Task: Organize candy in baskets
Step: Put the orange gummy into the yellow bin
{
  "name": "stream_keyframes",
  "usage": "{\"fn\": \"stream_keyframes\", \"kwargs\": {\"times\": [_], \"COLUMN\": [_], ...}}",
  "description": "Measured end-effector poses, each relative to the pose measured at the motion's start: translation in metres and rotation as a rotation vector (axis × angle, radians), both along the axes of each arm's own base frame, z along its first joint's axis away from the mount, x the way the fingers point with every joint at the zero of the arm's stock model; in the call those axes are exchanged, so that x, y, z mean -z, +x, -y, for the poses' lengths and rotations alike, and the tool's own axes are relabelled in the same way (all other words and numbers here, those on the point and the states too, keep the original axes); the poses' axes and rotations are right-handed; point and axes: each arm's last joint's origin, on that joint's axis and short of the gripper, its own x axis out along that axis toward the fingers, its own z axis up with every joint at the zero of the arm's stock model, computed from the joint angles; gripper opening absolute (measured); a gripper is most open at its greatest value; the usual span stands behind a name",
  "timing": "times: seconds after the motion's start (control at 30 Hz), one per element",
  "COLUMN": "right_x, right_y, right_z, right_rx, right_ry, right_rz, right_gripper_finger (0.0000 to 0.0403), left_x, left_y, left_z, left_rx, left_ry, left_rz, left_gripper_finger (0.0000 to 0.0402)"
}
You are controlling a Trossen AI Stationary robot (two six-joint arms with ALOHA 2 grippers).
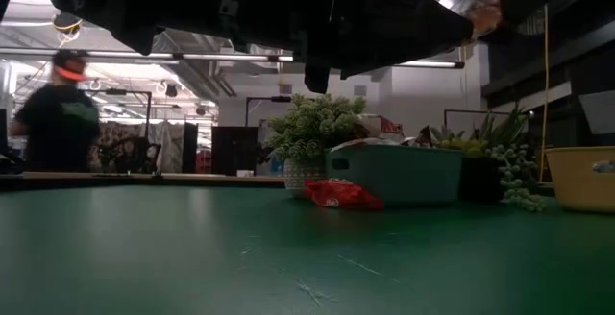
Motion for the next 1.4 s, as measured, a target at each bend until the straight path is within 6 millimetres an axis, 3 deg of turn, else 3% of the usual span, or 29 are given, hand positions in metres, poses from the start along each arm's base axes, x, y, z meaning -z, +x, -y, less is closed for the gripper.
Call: {"fn": "stream_keyframes", "kwargs": {"times": [0.2,0.5,0.83,1.13,1.4], "right_x": [0.002,0.012,0.011,0.01,0.01], "right_y": [-0.003,-0.029,-0.063,-0.067,-0.067], "right_z": [0.001,0.014,0.039,0.041,0.041], "right_rx": [-0.034,-0.074,0.005,0.01,0.01], "right_ry": [-0.003,-0.169,-0.573,-0.599,-0.599], "right_rz": [-0.036,-0.299,-0.598,-0.638,-0.639], "right_gripper_finger": [0.0013,0.0009,0.0005,0.0011,0.0029], "left_x": [0.0,0.0,0.0,0.002,0.015], "left_y": [0.001,0.004,0.003,0.003,-0.001], "left_z": [-0.002,-0.009,-0.009,-0.01,-0.015], "left_rx": [-0.018,-0.035,-0.032,-0.066,-0.184], "left_ry": [-0.025,-0.051,-0.05,-0.038,0.061], "left_rz": [0.002,0.001,-0.001,-0.015,-0.144], "left_gripper_finger": [0.0111,0.0185,0.0188,0.0188,0.0185]}}
